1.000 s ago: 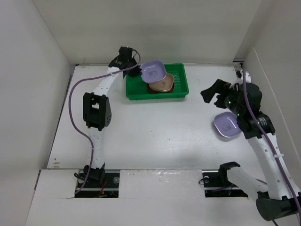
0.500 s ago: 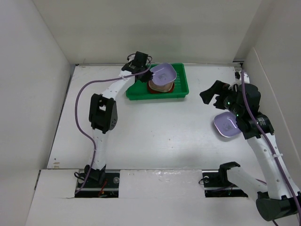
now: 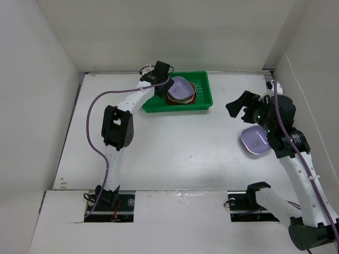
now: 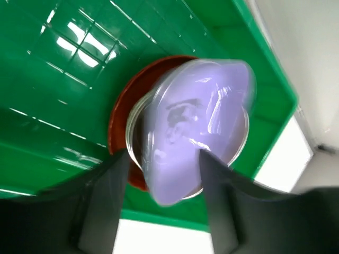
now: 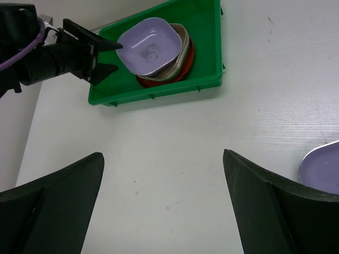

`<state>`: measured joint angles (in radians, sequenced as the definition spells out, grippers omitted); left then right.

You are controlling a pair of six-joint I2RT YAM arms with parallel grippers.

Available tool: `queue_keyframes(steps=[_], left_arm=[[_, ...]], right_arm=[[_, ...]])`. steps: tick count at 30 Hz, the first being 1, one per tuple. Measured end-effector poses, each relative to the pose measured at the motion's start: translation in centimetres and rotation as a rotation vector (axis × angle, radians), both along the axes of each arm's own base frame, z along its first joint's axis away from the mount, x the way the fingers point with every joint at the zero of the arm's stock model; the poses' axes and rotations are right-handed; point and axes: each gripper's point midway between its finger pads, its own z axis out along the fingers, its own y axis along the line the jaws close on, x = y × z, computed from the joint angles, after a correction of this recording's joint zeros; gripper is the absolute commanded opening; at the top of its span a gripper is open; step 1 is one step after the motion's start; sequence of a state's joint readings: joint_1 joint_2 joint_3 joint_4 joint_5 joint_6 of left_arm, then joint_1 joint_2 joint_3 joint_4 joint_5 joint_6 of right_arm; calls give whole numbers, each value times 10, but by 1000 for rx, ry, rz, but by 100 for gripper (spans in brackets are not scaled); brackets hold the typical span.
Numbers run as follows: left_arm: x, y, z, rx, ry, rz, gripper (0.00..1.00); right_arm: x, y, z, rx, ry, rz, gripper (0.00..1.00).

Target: Place the plates into the plastic bin on the countertop

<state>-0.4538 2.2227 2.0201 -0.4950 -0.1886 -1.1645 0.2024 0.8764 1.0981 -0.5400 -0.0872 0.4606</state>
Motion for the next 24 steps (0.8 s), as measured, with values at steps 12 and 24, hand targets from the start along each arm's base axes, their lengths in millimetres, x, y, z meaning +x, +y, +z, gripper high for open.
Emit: queue_keyframes(steps=[12, 24], left_arm=[[-32, -59, 87, 65, -232, -211, 100], [-164, -253, 79, 130, -378, -861, 100]], right_arm=[[-4, -4, 5, -2, -17, -17, 100], [-47, -38, 68, 12, -170, -155, 100]])
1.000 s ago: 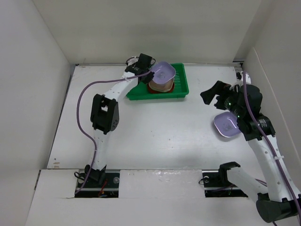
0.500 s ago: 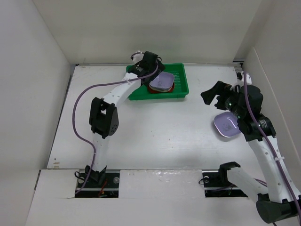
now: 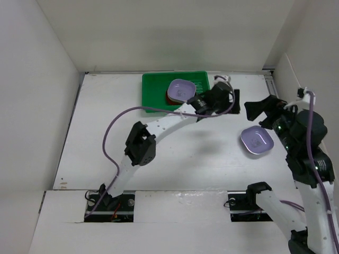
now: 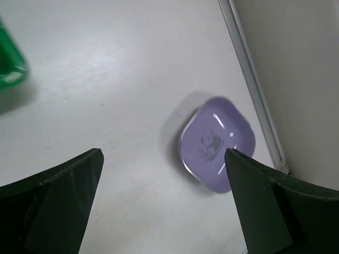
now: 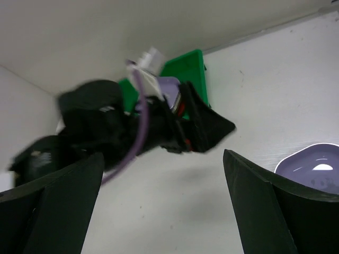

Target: Place the plates into the plastic bin on the countertop

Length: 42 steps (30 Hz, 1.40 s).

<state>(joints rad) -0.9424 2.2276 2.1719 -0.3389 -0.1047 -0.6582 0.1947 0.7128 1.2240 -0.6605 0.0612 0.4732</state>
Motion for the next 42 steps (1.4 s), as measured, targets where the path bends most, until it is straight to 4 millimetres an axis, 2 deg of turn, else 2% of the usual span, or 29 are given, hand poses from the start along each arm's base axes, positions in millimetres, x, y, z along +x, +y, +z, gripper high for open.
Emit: queue_keyframes(steps=[2, 4, 6, 8, 16, 22, 25, 26, 27, 30, 31, 34, 38, 39, 40, 42], left_arm=[[-21, -28, -29, 34, 9, -114, 100], [-42, -43, -60, 68, 35, -206, 100], [-55, -49, -85, 96, 65, -265, 98], [-60, -53, -102, 108, 81, -299, 98], [-67, -70, -125, 93, 72, -370, 96], [-68, -80, -160, 102, 103, -385, 87], [-65, -89, -155, 71, 90, -384, 78], [-64, -90, -154, 65, 88, -382, 78], [-63, -92, -154, 61, 86, -375, 70], [-58, -92, -161, 62, 93, -338, 56], [-57, -92, -165, 67, 95, -325, 48], [-48, -94, -168, 70, 79, -280, 43], [-42, -97, -167, 81, 47, -245, 27], [-42, -98, -168, 85, 43, -242, 22], [-43, -98, -168, 87, 41, -240, 10], [-45, -99, -171, 92, 40, -238, 0]], right_arm=[[-13, -6, 13, 11, -42, -21, 100], [-29, -11, 24, 22, -80, -32, 100], [-40, -14, 32, 31, -109, -35, 100], [-46, -15, 34, 34, -117, -35, 100], [-47, -14, 21, 28, -71, -30, 100], [-47, -13, 13, 22, -47, -24, 100], [-47, -11, 12, 23, -44, -13, 100], [-47, -10, 12, 23, -44, -10, 100], [-48, -9, 12, 24, -44, -3, 100], [-48, -6, 10, 23, -40, 15, 100], [-48, -5, 10, 23, -38, 18, 100], [-48, -4, 8, 22, -33, 27, 100], [-51, -4, 7, 18, -31, 33, 100], [-52, -4, 6, 15, -29, 34, 100], [-53, -4, 6, 13, -28, 34, 100], [-54, -4, 5, 8, -26, 35, 100]])
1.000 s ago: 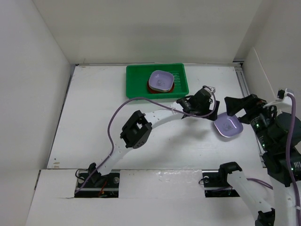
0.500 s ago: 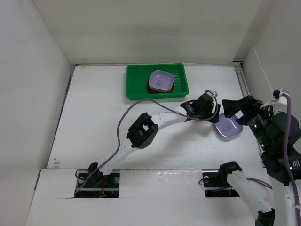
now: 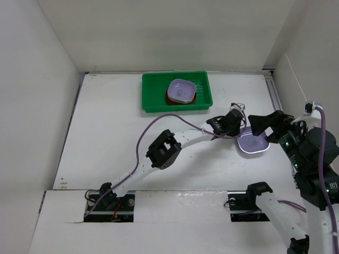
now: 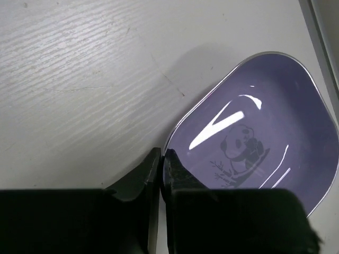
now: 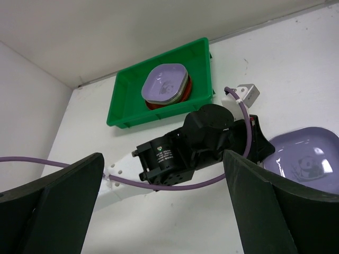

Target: Place the plates into the plastic bin on the countertop

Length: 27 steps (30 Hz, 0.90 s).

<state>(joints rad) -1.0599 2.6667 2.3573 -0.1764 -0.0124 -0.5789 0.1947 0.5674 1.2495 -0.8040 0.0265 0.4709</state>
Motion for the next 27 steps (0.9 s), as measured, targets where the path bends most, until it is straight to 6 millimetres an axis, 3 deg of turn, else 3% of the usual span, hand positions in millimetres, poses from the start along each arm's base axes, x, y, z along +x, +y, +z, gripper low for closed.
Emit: queue_keyframes(steps=[5, 9, 13, 17, 21, 24, 27], left_arm=[[2, 3, 0, 23, -20, 34, 0], [10, 27, 10, 79, -24, 83, 0], [41, 69, 54, 81, -17, 173, 0], [102, 137, 130, -15, -30, 356, 0], [173, 244, 201, -129, -66, 635, 0], [213, 322, 222, -179, -84, 843, 0], [232, 366, 215, -176, -74, 978, 0]], right_arm=[[0, 0, 0, -4, 0, 2, 100], [0, 3, 0, -2, -1, 21, 100], [2, 7, -5, 0, 7, 38, 100], [7, 9, -16, 3, 32, 43, 100], [16, 13, -25, 11, 50, 53, 100], [26, 17, -36, 16, 79, 61, 100], [35, 21, -49, 15, 118, 70, 100]])
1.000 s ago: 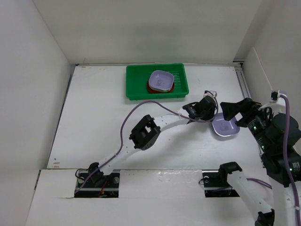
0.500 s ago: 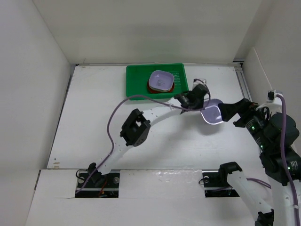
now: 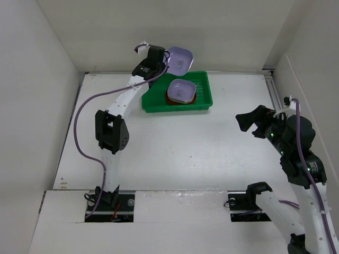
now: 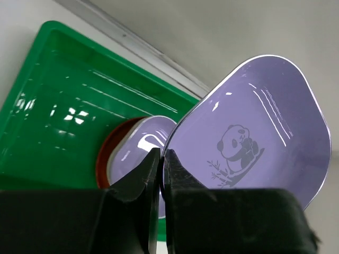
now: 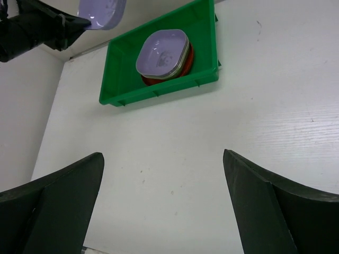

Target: Place the plates into the plastic bin on the countertop

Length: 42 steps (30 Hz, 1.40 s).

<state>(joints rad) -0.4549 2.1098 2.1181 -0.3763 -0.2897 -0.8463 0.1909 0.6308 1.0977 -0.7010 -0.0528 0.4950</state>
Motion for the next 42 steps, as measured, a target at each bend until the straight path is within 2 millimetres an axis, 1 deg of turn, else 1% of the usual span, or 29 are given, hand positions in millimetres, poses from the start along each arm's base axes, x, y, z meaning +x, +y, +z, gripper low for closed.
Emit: queue_keyframes(steps=[1, 3, 7, 15, 16, 17, 18, 19, 20, 21, 22, 24, 25, 27, 28, 30, 31, 33, 34, 35, 36, 37, 40, 42], left_arm=[[2, 7, -6, 4, 15, 27, 0], [5, 12, -20, 16, 51, 56, 0], [13, 3, -53, 32, 112, 68, 0], [-4, 3, -118, 66, 247, 72, 0], [-7, 4, -126, 72, 266, 68, 10], [-10, 4, -131, 76, 280, 63, 24], [-12, 2, -133, 80, 286, 54, 43], [-12, 1, -133, 81, 284, 48, 53], [-12, -2, -131, 80, 277, 41, 60], [-11, -6, -127, 77, 261, 35, 67], [-12, -11, -124, 75, 247, 22, 76], [-21, -22, -116, 78, 229, -15, 87], [-28, -27, -110, 75, 222, -34, 99], [-42, -34, -92, 74, 199, -77, 100], [-51, -36, -80, 76, 184, -99, 100], [-68, -37, -46, 78, 133, -135, 100], [-79, -34, -28, 88, 107, -149, 100], [-103, -21, 11, 102, 37, -161, 100], [-119, -12, 29, 111, 5, -160, 100], [-136, 0, 44, 120, -23, -155, 100], [-150, 11, 57, 125, -51, -150, 100], [-169, 24, 69, 126, -82, -146, 100], [-222, 71, 85, 152, -133, -107, 100], [-250, 101, 85, 175, -152, -69, 100]], right_arm=[[1, 1, -3, -1, 10, 1, 100], [4, 1, -5, 0, 15, 2, 100], [3, 1, -5, 0, 13, -1, 100], [2, 0, -3, 1, 8, -1, 100], [2, 0, -3, 1, 8, -1, 100], [2, 0, -3, 1, 8, -1, 100], [2, 0, -3, 1, 8, -1, 100], [2, 0, -3, 0, 8, 0, 100], [2, 0, -3, 0, 7, -1, 100], [2, 0, -3, 0, 7, -2, 100], [2, 0, -3, -1, 7, -2, 100], [3, 0, -4, -1, 8, -4, 100], [3, 0, -4, -2, 9, -5, 100], [4, 0, -5, -7, 11, -4, 100], [5, -1, -5, -12, 13, -5, 100], [6, -2, -8, -27, 19, -7, 100], [8, -3, -8, -35, 21, -10, 100], [8, -5, -10, -53, 30, -17, 100], [7, -5, -9, -62, 28, -19, 100], [6, -6, -7, -69, 24, -20, 100], [4, -6, -4, -76, 22, -17, 100], [1, -6, 1, -83, 17, -13, 100], [-10, -9, 23, -98, -34, -6, 100], [-19, -11, 40, -104, -84, -4, 100]])
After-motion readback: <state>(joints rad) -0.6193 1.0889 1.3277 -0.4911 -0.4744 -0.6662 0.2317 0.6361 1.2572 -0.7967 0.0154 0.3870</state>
